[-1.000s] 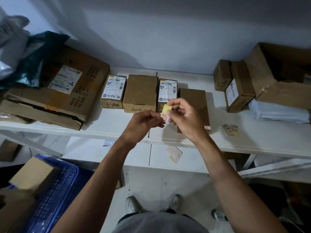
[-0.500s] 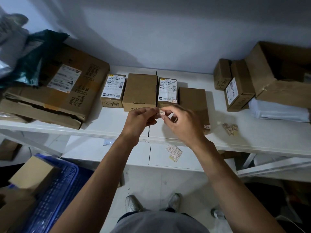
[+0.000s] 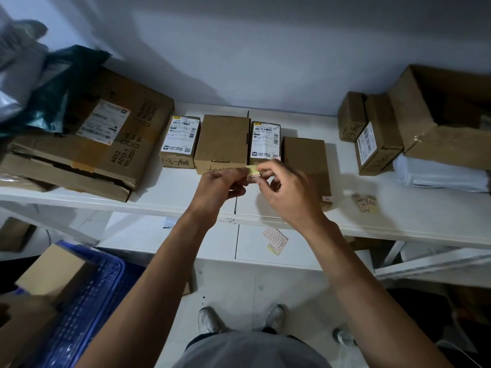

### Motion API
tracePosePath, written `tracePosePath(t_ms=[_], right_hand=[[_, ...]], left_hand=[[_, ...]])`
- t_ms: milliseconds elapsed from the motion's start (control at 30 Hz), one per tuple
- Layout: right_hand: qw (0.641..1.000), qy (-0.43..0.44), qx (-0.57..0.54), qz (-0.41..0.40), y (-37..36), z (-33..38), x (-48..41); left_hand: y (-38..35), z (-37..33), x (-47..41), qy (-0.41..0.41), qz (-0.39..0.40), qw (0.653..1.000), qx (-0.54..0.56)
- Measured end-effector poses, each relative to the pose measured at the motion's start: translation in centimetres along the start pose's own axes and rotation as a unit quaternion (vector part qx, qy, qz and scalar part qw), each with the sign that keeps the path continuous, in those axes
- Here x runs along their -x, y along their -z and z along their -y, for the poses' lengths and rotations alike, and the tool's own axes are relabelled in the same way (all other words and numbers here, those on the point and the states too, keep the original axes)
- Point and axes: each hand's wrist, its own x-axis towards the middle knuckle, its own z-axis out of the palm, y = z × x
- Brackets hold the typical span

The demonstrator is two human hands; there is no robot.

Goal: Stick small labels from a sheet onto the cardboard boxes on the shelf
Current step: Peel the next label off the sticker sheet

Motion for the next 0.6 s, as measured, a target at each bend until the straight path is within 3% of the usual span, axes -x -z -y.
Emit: tracePosePath(t_ms=[433, 600], right_hand=[[0.998, 0.054, 0.023, -0.039, 0.32, 0.29, 0.38], [0.998, 0.050, 0.021, -0.010, 0.32, 0.14, 0.42]], left_hand=[[-0.17, -0.22, 0.33, 0.028, 0.006, 1.000, 0.006], [-0.31, -0.27, 0.47, 0.030, -0.003, 1.000, -0.009]])
